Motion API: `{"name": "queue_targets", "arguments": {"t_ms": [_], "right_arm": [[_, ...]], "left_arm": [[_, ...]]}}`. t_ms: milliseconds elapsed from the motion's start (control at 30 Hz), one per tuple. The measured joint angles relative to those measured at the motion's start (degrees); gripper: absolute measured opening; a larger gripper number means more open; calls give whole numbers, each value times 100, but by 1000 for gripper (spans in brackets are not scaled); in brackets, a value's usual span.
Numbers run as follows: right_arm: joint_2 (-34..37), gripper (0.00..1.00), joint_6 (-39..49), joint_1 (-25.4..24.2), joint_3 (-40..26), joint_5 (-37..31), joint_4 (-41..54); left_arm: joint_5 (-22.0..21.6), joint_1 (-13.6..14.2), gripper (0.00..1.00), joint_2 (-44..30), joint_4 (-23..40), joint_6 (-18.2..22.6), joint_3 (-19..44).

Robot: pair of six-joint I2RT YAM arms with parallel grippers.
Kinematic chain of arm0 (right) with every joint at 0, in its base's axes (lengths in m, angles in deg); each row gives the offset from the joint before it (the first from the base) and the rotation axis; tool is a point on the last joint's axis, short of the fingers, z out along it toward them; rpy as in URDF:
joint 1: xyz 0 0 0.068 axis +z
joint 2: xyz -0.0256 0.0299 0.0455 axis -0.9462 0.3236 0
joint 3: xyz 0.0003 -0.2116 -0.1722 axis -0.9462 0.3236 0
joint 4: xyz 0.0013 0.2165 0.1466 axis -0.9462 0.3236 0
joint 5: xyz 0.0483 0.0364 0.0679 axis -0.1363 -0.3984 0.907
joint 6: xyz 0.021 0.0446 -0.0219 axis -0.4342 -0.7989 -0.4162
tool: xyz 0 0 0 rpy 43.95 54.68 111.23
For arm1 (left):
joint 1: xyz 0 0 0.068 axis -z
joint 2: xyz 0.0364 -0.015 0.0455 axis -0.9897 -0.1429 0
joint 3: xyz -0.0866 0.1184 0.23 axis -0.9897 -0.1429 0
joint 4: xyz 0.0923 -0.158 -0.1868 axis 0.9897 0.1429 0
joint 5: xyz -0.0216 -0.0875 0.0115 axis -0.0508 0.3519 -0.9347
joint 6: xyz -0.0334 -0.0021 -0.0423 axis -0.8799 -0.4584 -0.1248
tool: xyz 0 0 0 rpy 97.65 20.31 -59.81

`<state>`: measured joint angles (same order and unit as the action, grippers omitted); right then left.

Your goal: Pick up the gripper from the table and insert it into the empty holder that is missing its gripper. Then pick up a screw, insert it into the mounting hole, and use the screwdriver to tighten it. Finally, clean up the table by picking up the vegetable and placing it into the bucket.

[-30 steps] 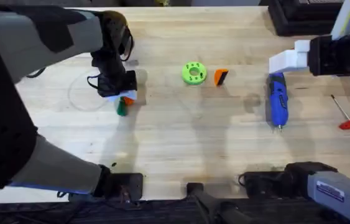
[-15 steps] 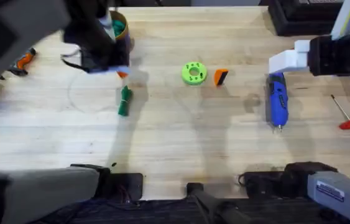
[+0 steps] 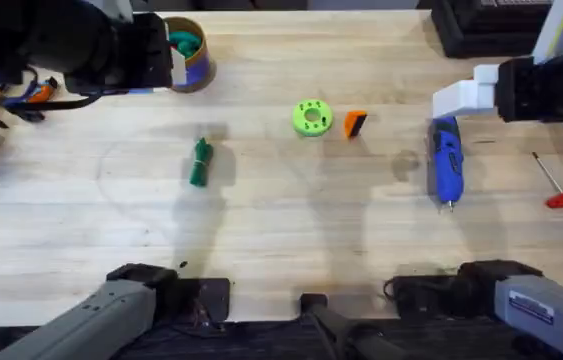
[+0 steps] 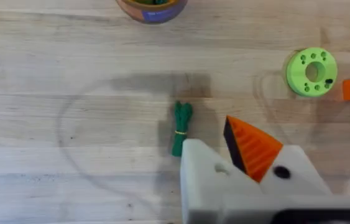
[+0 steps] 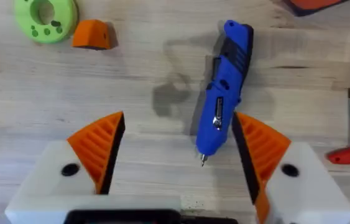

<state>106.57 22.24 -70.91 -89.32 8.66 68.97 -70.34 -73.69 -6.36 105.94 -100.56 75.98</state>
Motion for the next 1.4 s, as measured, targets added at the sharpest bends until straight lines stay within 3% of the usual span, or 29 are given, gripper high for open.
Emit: {"name": "queue_targets", "arguments": {"t_ms": [300,333,500,533,900,1200,1400], "right_arm": [[0,991,0,0,0,1,0],[0,991,0,0,0,0,0],[0,990,0,0,0,0,0],[0,991,0,0,0,2,0],[0,991,0,0,0,0,0],[0,991,0,0,0,0,0],[0,991,0,0,0,0,0]], "left_arm": [[2,0,12,60,13,42,0],[-2,0,102,60,13,77,0],[2,0,891,60,21,72,0],[7,0,957,60,34,61,0],[-105,0,985,60,397,73,0],[-520,0,986,63,391,75,0],[-596,0,986,361,-450,221,-331]]}}
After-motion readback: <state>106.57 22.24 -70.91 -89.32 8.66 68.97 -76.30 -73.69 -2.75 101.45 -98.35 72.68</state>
